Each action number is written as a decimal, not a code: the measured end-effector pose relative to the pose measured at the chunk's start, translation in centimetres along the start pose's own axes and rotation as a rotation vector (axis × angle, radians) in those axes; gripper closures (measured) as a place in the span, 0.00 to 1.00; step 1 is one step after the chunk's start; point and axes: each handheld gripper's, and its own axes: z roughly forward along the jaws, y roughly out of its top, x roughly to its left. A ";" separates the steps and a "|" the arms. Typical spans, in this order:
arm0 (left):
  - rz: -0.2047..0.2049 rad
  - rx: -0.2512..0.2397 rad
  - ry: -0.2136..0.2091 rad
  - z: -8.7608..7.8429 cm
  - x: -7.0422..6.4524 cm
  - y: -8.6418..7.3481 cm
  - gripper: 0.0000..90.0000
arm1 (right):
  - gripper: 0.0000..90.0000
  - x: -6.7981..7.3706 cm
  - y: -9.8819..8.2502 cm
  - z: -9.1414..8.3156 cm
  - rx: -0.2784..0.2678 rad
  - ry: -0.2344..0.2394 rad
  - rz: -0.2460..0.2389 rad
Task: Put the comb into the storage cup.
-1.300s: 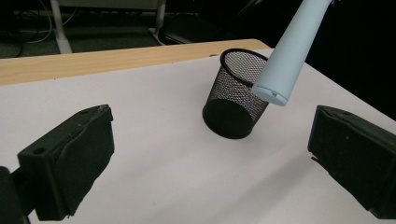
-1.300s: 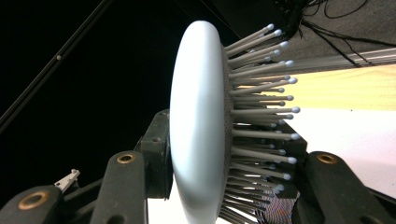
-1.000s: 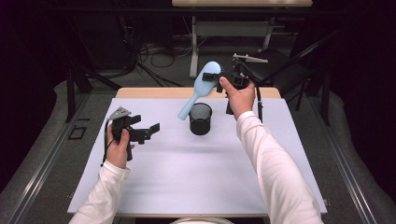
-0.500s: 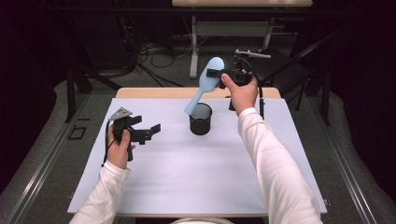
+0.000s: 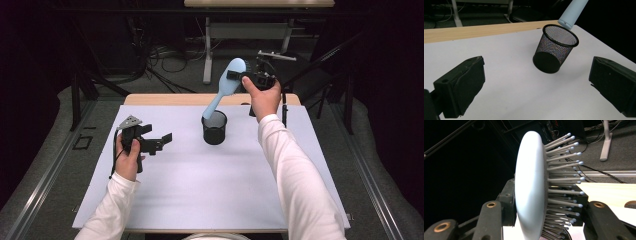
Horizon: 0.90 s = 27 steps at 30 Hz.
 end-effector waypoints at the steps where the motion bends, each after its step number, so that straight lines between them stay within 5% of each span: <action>1: -0.001 0.002 0.000 0.0 0.0 0.0 0.01 | 0.57 0.0 0.0 0.0 -0.002 -0.002 0.001; 27: 0.007 0.014 0.001 0.3 -0.2 -0.2 0.01 | 0.57 0.4 -0.9 0.6 0.013 -0.074 -0.100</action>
